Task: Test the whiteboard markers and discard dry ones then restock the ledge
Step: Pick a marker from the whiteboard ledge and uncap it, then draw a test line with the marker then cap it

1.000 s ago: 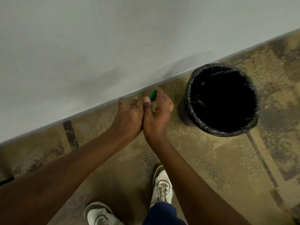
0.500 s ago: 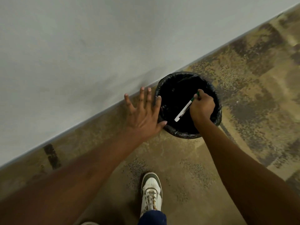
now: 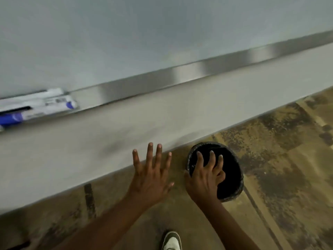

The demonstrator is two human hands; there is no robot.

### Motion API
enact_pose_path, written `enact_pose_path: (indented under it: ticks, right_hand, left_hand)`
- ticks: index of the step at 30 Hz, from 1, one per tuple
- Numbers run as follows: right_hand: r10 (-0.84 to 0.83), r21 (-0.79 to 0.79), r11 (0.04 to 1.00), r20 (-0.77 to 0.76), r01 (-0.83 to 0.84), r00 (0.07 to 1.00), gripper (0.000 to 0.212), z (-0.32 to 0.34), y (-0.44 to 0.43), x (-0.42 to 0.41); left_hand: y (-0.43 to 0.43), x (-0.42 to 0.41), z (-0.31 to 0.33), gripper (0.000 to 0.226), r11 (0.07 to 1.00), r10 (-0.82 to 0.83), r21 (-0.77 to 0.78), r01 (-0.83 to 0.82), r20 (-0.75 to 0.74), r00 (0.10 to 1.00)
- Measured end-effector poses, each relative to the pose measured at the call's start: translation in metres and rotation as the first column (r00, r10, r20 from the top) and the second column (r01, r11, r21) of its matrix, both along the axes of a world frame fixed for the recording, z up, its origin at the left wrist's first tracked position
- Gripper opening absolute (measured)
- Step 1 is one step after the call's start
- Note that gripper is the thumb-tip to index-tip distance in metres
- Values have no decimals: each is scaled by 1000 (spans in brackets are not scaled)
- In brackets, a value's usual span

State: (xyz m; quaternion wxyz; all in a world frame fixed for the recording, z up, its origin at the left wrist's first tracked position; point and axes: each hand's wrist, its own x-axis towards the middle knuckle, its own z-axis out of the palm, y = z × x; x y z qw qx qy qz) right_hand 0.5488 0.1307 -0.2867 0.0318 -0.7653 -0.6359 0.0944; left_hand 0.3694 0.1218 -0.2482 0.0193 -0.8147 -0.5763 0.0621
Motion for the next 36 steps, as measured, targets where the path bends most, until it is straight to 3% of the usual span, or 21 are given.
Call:
enact_pose_path:
  ticks: [6, 11, 15, 19, 26, 36]
  right_hand:
    - [162, 246, 959, -72, -140, 984, 85, 131, -14, -82]
    - [306, 348, 902, -97, -256, 947, 80, 220, -25, -151]
    - [361, 307, 889, -15, -340, 932, 78, 267, -38, -200]
    - [453, 303, 844, 36, -442, 891, 78, 303, -62, -249]
    - [608, 276, 746, 90, -606, 789, 79, 337, -88, -328]
    - [729, 28, 679, 95, -734, 678, 68, 334, -76, -418]
  left_hand:
    - [-28, -70, 124, 86, 998, 17, 63, -20, 43, 999]
    - [-52, -125, 201, 85, 985, 167, 23, -168, 48, 985]
    - [-79, -163, 255, 95, 957, 286, 46, -285, -22, 958]
    - [-110, -204, 299, 96, 921, 388, -24, -389, -44, 921]
    - [-151, -287, 321, 93, 888, 449, 134, -439, -54, 892]
    - [-155, -383, 312, 81, 832, 555, 123, -541, -141, 820]
